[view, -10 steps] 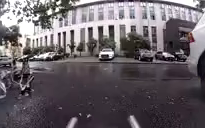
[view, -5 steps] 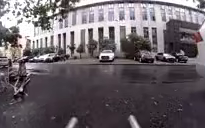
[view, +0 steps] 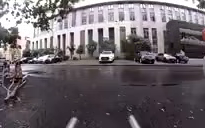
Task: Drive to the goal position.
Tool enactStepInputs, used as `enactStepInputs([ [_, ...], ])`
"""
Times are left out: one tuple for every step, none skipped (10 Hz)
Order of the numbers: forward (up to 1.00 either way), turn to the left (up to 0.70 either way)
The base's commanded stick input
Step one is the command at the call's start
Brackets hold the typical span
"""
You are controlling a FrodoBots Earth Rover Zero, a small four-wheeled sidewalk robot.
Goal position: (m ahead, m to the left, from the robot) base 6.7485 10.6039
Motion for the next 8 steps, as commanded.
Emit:
enactStepInputs([
  [0.45,0.00],
  [0.45,0.00],
  [0.45,0.00],
  [0.45,0.00],
  [0.45,0.00],
  [0.45,0.01],
  [0.45,0.07],
  [0.45,0.27],
])
